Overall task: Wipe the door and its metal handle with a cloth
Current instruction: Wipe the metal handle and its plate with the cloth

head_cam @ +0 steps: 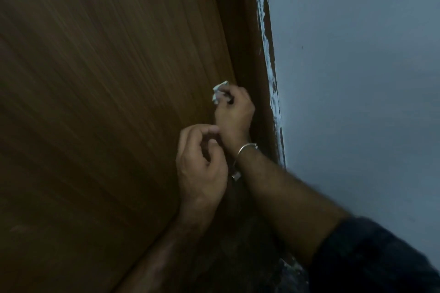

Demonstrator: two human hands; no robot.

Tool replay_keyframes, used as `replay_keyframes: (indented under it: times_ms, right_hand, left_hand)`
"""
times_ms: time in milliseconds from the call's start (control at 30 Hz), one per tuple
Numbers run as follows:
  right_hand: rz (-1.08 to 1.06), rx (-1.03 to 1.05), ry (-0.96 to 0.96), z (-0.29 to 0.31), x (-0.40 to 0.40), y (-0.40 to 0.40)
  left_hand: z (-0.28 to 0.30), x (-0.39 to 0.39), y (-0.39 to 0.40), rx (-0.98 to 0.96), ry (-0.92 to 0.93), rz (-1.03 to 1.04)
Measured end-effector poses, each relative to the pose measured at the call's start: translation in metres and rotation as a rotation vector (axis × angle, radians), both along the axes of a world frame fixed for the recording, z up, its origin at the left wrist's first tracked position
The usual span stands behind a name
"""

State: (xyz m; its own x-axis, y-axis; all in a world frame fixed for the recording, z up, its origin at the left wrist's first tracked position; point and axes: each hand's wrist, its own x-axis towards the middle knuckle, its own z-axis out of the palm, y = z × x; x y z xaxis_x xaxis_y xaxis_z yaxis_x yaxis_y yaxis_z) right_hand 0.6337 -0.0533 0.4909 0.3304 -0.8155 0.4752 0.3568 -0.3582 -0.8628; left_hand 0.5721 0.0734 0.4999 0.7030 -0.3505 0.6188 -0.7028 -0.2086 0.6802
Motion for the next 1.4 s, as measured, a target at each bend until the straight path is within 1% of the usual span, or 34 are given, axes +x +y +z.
replay_keyframes:
  times_ms: [67,100,167,233,300,367,433,500,533,567,633,667,700,767,833,867,933,1000,1033,1100,1133,1167,1233,1300,1333,1400]
  right_hand:
    - [-0.122,-0.128,0.127,-0.005,-0.009,-0.021]
    - [-0.138,-0.233,0.242,-0.014,-0.016,-0.030]
    - [-0.115,-0.383,0.499,-0.043,-0.028,-0.037]
    - [-0.062,-0.419,0.640,-0.069,-0.034,-0.036]
    - [-0.055,-0.387,0.640,-0.076,-0.031,-0.038]
    - [-0.080,-0.365,0.577,-0.074,-0.029,-0.035]
    - [0.054,-0.463,0.552,-0.078,-0.033,-0.029]
    - [0.207,-0.603,0.601,-0.089,-0.045,-0.030]
    - [0.198,-0.594,0.591,-0.093,-0.051,-0.034]
    - [0.127,-0.515,0.543,-0.094,-0.054,-0.039]
    - [-0.097,-0.335,0.432,-0.089,-0.051,-0.049]
    - [-0.160,-0.299,0.424,-0.087,-0.048,-0.050]
    - [-0.182,-0.313,0.443,-0.087,-0.045,-0.049]
    - [-0.130,-0.391,0.558,-0.099,-0.041,-0.046]
    - [-0.030,-0.374,0.679,-0.115,-0.045,-0.044]
    - [-0.006,-0.353,0.705,-0.119,-0.049,-0.045]
    - [-0.019,-0.353,0.684,-0.114,-0.052,-0.053]
    - [-0.022,-0.438,0.644,-0.105,-0.054,-0.058]
    - [0.016,-0.513,0.669,-0.103,-0.056,-0.059]
    - [0.133,-0.643,0.814,-0.102,-0.061,-0.056]
    - [0.169,-0.669,0.890,-0.102,-0.061,-0.052]
    - [0.191,-0.661,0.946,-0.102,-0.060,-0.049]
    - [0.246,-0.566,1.016,-0.098,-0.058,-0.046]
    - [0.246,-0.457,0.974,-0.092,-0.059,-0.051]
    - [0.189,-0.439,0.920,-0.091,-0.060,-0.055]
    - [0.051,-0.496,0.832,-0.096,-0.063,-0.061]
  left_hand:
    - [-0.013,0.009,-0.006,0.101,0.173,0.036]
    - [-0.022,0.015,-0.009,0.205,0.261,0.050]
    - [-0.047,0.025,-0.012,0.443,0.368,0.060]
    - [-0.068,0.032,-0.012,0.590,0.426,0.048]
    - [-0.081,0.037,-0.013,0.653,0.457,0.030]
    - [-0.087,0.041,-0.018,0.691,0.466,0.026]
    - [-0.089,0.046,-0.022,0.701,0.485,0.033]
    - [-0.089,0.045,-0.025,0.674,0.531,0.054]
    - [-0.090,0.045,-0.025,0.661,0.539,0.065]
    - [-0.092,0.044,-0.026,0.650,0.540,0.074]
    - [-0.098,0.040,-0.024,0.615,0.560,0.091]
    - [-0.100,0.039,-0.023,0.607,0.572,0.098]
    - [-0.100,0.038,-0.021,0.606,0.586,0.104]
    - [-0.101,0.039,-0.018,0.600,0.600,0.107]
    - [-0.097,0.040,-0.015,0.591,0.612,0.105]
    - [-0.096,0.041,-0.013,0.590,0.617,0.105]
    - [-0.095,0.043,-0.011,0.601,0.618,0.100]
    - [-0.097,0.043,-0.008,0.595,0.636,0.097]
    - [-0.098,0.043,-0.008,0.577,0.648,0.099]
    - [-0.100,0.042,-0.009,0.565,0.668,0.093]
    - [-0.101,0.041,-0.010,0.562,0.673,0.087]
    - [-0.102,0.040,-0.012,0.556,0.679,0.084]
    - [-0.103,0.039,-0.013,0.545,0.698,0.083]
    - [-0.104,0.039,-0.014,0.536,0.704,0.082]
    - [-0.104,0.040,-0.013,0.534,0.715,0.082]
    - [-0.103,0.040,-0.013,0.522,0.756,0.090]
